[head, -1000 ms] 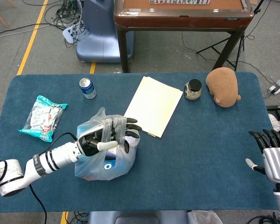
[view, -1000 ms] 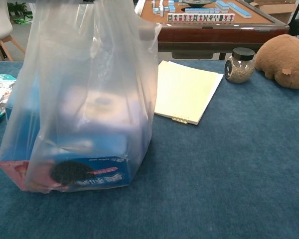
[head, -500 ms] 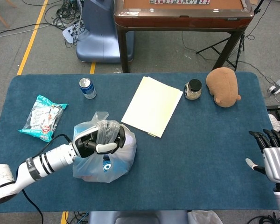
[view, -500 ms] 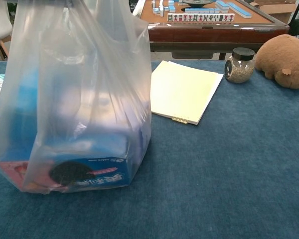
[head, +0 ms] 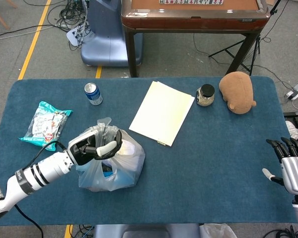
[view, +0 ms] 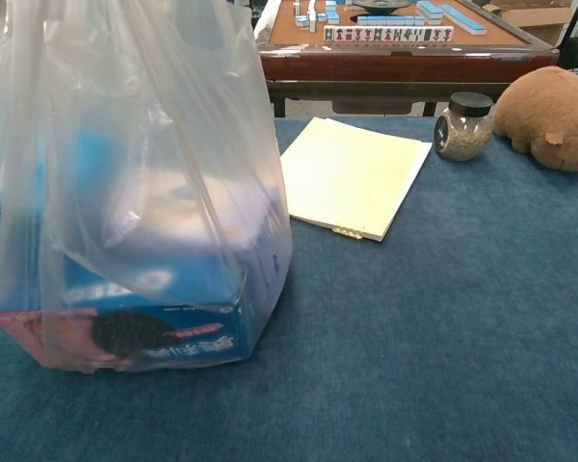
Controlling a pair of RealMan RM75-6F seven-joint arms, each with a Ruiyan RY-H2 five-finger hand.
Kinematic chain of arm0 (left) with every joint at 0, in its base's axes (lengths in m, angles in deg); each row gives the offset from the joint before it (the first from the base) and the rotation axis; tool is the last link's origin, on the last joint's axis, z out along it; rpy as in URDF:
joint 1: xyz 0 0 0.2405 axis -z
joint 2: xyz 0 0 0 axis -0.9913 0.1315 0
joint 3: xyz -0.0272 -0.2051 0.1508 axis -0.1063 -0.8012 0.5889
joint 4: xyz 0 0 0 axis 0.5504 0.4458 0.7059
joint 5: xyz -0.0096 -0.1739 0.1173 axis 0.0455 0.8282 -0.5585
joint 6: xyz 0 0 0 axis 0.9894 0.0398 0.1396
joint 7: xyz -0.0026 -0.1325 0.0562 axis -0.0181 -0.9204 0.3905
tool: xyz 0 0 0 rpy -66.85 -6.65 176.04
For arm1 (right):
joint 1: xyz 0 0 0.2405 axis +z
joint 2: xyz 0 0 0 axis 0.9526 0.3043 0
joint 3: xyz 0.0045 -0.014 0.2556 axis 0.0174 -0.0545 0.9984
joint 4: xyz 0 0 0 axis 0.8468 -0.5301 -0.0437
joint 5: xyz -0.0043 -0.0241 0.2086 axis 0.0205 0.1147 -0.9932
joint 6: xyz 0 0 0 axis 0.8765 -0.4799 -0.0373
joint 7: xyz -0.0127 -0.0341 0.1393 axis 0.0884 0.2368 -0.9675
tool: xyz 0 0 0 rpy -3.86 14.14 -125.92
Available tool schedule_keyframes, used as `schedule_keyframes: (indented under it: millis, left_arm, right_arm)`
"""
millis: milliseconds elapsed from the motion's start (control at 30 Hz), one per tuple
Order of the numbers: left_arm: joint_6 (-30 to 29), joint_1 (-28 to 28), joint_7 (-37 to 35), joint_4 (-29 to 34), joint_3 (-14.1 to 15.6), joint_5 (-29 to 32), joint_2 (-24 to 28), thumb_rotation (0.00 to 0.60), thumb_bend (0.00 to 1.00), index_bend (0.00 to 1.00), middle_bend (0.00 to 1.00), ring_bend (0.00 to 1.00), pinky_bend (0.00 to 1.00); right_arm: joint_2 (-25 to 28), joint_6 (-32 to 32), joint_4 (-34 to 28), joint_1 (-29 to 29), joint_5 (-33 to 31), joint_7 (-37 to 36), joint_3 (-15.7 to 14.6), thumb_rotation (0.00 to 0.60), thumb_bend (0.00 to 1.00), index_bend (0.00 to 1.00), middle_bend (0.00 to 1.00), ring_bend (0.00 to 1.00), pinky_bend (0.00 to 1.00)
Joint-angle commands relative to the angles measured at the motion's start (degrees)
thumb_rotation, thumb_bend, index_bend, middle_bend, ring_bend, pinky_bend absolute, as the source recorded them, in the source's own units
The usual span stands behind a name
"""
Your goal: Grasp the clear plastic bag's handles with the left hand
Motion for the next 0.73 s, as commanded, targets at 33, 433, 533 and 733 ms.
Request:
schedule_keyframes:
  millis: [33,433,533,733]
  left_arm:
    - [-0.3,-0.8,-0.4,0.6,-1.1,0.5,1.7,0.600,0.49,0.56,0.72,0.81,1.00]
    - [-1.6,-2.4,-4.1,0.4,-6.6,2.0,7.9,0.600,0.49,0.56,0.72,0.81,1.00]
    - [-1.4,-2.7,-4.9,0.4,-7.9,2.5,9.1,0.600,0.49,0.56,0.72,0.81,1.00]
    - [-0.4,-3.3,-6.0,0.3,-9.7,2.5,10.0,0.600,0.49,0.56,0.72,0.81,1.00]
  right_arm:
    - [0.0,0.0,0.0,0.0,0.0,-0.1,0.0,0.600,0.12,0.21,0.24,0.13,0.12]
    - [0.1,0.3,-0.3,-0.1,0.3,0.0,-0.1,0.600,0.12,0.21,0.24,0.13,0.12]
    - [0.2,0.4,-0.4,-0.2,0.3,0.1,-0.1,0.600,0.12,0.21,0.24,0.13,0.12]
    - [0.1,0.2,-0.5,-0.1,0.1,0.3,0.0,0.600,0.12,0.21,0.24,0.13,0.12]
